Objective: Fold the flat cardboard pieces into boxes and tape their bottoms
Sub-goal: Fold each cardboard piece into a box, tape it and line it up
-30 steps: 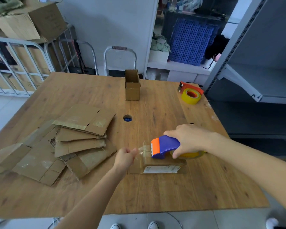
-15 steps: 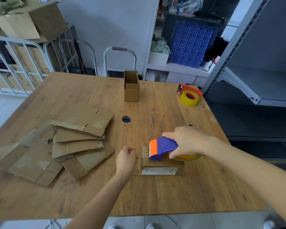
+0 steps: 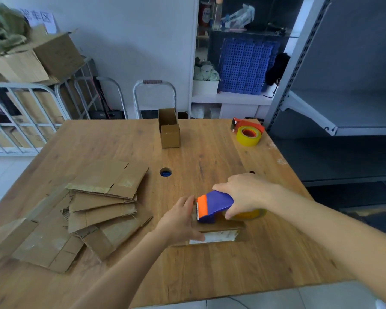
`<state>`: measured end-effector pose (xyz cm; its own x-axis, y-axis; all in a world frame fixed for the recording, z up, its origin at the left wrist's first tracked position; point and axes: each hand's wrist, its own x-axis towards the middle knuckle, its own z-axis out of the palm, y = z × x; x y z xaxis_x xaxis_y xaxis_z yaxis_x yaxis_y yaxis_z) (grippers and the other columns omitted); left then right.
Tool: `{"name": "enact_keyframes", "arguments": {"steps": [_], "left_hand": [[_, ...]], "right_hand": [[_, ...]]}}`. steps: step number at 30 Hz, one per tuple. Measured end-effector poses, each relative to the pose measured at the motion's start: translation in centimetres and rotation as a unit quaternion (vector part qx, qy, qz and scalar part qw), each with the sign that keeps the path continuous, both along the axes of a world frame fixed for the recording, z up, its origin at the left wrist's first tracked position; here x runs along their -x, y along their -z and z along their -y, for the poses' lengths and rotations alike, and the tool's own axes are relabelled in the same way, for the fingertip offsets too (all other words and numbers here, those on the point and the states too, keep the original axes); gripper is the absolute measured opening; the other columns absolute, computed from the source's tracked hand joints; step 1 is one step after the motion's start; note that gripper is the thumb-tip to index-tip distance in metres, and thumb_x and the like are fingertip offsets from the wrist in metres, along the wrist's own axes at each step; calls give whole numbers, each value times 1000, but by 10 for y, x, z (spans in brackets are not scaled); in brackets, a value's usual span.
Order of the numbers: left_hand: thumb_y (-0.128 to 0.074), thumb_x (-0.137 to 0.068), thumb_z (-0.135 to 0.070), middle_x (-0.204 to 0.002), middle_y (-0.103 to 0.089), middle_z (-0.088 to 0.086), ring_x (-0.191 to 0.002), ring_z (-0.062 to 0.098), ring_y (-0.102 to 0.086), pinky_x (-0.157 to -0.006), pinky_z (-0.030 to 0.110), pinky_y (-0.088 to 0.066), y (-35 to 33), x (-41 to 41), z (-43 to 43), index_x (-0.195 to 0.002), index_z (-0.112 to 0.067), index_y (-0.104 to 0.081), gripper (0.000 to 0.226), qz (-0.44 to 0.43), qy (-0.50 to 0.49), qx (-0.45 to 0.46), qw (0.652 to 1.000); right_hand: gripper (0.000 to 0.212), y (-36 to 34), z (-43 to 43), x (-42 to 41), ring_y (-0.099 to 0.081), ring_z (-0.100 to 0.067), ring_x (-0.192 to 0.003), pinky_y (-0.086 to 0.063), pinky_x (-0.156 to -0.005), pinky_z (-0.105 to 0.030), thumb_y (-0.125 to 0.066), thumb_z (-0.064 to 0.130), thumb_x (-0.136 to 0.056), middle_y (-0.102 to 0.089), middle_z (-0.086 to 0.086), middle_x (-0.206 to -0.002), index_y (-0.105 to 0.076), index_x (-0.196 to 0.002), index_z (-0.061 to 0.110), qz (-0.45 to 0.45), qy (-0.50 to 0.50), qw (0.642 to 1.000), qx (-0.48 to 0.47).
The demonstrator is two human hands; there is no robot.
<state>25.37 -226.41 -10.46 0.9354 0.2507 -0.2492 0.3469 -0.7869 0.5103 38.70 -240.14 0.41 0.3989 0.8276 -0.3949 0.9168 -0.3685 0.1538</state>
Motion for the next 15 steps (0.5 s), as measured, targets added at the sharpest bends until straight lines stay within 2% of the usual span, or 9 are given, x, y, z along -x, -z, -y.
{"name": "enact_keyframes", "arguments": {"steps": [2, 5, 10, 15], "left_hand": [[-81, -63, -52, -147, -32, -6, -125, 13, -45, -98, 31, -47, 0, -1, -7, -150, -23, -17, 111, 0, 23, -35, 999], [-78, -62, -56, -141, -35, -8, -116, 14, -50, -90, 30, -49, -5, -3, -21, -147, -23, -22, 107, -1, 72, -77, 994], [-77, -62, -57, -139, -35, -4, -115, 18, -50, -92, 33, -49, -15, -5, -45, -145, -18, -24, 106, -35, 103, -121, 987], [-78, -63, -56, -142, -32, -2, -117, 19, -50, -95, 32, -48, -15, -5, -54, -146, -15, -21, 109, -36, 103, -140, 984]], "right_hand": [[72, -3, 7, -1, -56, -18, -96, -48, -74, -33, -67, 64, -74, -60, 3, -110, -41, -133, 33, -17, 2, 1000, -16], [80, -8, 18, -4, -52, -14, -95, -50, -79, -34, -69, 64, -73, -57, 7, -115, -36, -141, 36, -70, 22, 996, -52], [84, -14, 42, -19, -43, -10, -89, -45, -75, -29, -69, 61, -76, -43, 14, -101, -29, -146, 38, -80, 43, 992, -83], [85, 2, 77, -39, -47, -10, -96, -41, -72, -26, -70, 62, -74, -55, 9, -118, -29, -145, 39, -110, 84, 986, -96]]}}
